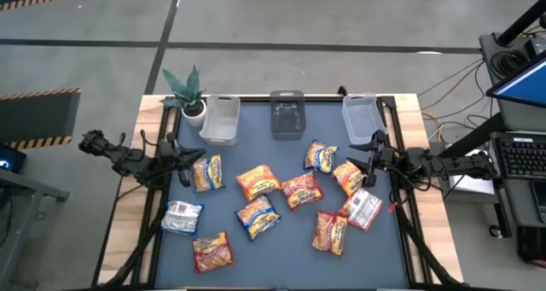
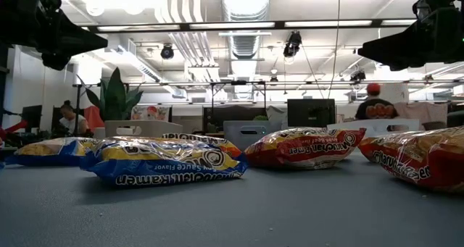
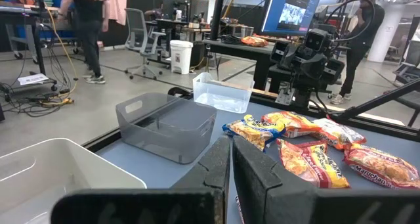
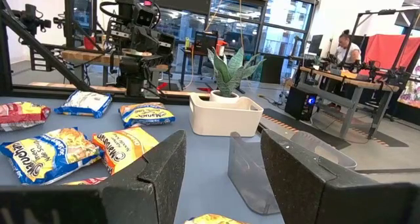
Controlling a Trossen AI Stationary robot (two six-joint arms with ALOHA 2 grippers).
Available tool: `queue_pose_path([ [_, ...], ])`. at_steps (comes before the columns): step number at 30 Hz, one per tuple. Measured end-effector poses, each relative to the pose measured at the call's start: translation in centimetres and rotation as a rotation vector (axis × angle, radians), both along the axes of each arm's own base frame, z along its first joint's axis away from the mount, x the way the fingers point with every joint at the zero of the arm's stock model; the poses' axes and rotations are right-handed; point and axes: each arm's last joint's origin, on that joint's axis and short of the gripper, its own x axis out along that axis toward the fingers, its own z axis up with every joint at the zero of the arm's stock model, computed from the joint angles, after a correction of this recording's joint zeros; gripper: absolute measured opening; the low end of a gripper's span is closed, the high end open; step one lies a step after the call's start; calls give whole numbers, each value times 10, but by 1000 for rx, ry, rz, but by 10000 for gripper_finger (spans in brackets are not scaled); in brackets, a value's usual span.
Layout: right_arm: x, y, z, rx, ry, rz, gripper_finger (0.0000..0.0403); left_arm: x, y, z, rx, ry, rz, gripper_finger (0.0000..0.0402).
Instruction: Sort Maruchan noodles
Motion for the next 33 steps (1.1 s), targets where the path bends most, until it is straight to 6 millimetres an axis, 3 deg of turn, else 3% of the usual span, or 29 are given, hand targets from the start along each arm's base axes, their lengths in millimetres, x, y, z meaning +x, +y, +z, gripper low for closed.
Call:
queue_pose_path([
  [30,0,0,0,2,-1,1,187,0,0,0,0,0,0,2],
  [33,0,1,0,239,-56,53,187,0,0,0,0,0,0,2],
])
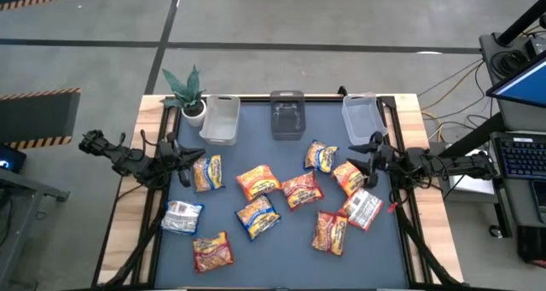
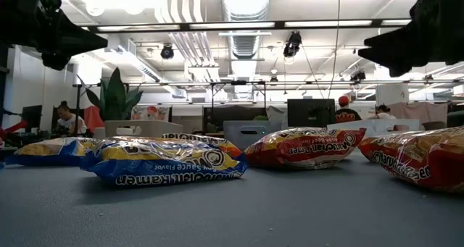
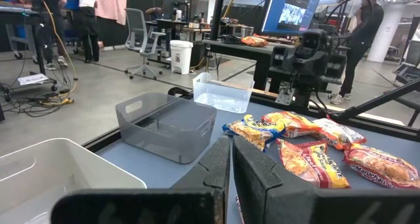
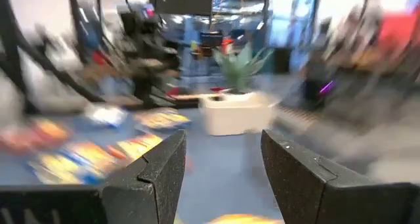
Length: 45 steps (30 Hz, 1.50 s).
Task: Sort Maruchan noodles
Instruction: Put the blue noodle pack into the black bin
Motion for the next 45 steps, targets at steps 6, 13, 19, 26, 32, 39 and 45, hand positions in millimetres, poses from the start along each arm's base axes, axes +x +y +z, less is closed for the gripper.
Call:
queue_pose_path([
  [6,0,-1,3,343,-105,-7,187,0,0,1,-3,-6,0,2],
  [13,0,2,4,419,-111,98,187,0,0,8,-164,-135,0,2],
  [19,-1,-2,8,422,-183,-18,187,-1,1,22,-134,-244,1,2],
  [26,-2,-3,12,447,-202,-62,187,3,-4,33,-97,-477,-69,2],
  [32,-2,-3,31,424,-213,-63,187,9,-12,40,-31,-564,-268,2],
  [39,4,-4,57,370,-183,-122,187,19,-19,56,-8,-589,-321,2],
  [45,17,-7,75,342,-27,-185,187,30,-24,78,-15,-566,-280,2],
])
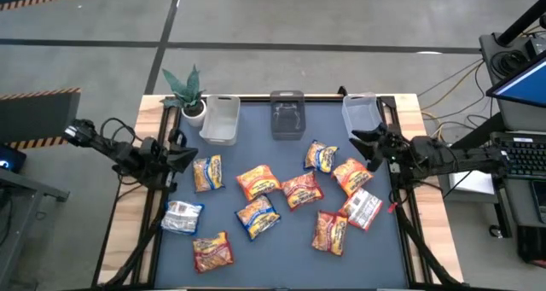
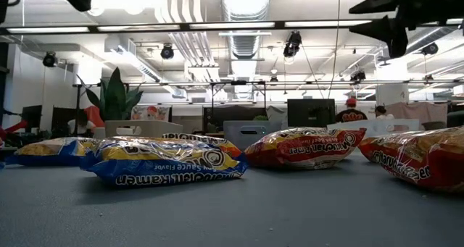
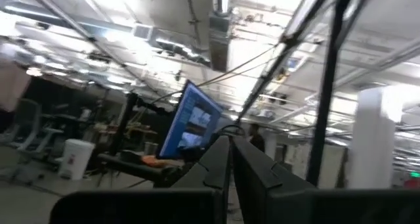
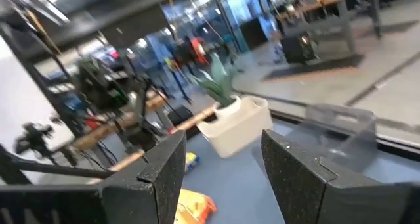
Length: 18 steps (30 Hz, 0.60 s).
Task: Sort Maruchan noodles
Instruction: Put the blue noodle pack into the black bin
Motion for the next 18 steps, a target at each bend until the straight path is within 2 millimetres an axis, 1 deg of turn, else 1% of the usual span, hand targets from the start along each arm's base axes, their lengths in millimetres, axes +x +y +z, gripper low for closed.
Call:
queue_pose_path([
  [3,14,-1,3,23,104,-16,187,5,-1,11,-26,11,41,2],
  [5,24,-1,2,27,169,-21,187,8,-2,18,-48,27,79,2],
  [9,37,-1,0,37,229,-24,187,19,-5,23,-46,133,163,2],
  [17,60,-5,-6,82,325,-56,187,44,-17,31,90,382,199,2],
  [18,62,-6,-4,83,325,-64,187,48,-19,32,105,410,200,2],
])
